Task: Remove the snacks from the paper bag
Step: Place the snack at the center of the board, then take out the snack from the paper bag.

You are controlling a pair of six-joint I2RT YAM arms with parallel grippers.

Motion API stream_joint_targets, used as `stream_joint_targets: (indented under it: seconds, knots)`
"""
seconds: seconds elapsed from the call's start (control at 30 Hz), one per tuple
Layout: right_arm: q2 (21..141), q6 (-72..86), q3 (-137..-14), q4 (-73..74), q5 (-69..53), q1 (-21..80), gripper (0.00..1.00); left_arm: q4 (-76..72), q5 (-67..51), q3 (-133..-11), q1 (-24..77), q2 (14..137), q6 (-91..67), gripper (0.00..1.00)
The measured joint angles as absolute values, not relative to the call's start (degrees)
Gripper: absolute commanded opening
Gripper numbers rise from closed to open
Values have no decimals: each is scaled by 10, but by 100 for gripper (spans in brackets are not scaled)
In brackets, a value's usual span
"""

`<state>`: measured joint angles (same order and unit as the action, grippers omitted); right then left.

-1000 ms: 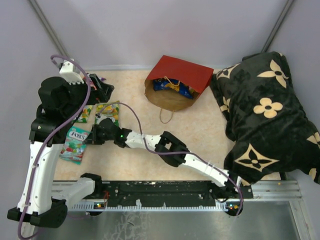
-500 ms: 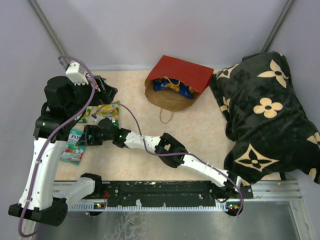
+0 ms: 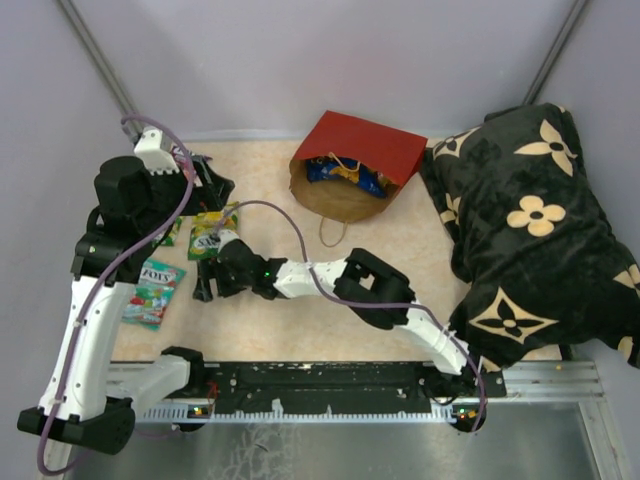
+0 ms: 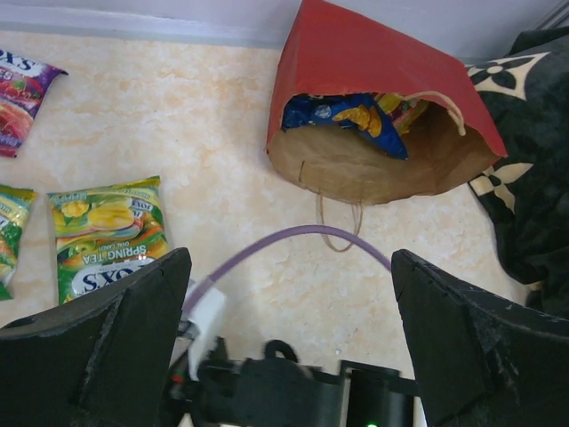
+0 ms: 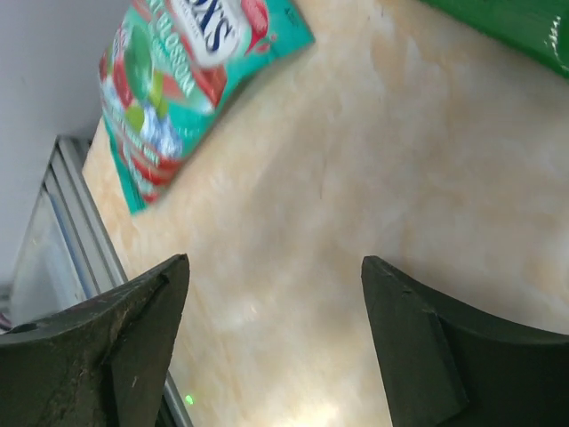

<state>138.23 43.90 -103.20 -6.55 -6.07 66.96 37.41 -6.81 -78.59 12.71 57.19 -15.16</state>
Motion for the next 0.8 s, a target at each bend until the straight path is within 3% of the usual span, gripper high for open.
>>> stream_joint_targets:
  seconds: [0.23,0.33,0.43,0.57,0.73,0.8]
  knots:
    - [1204,330,-726,-238,-89,669,78,331,-56,-695,127,561,-160,100]
    - [1125,306,-601,-347,-151,657,74,301,-76,-640,127,566,-175,100]
    - [1074,313,-516,-454,-223,621,71,269,-104,-602,127,580,-195,100]
    - [1006,338,-391,-562,-268,529,77,182,-160,-541,128,593,-235,100]
    - [866,312,-271,-519,-174,485,83,44,-220,-441,136,617,-296,97]
    - [787,301,-251,-466,-83,489,85,-13,-225,-411,154,644,-315,97]
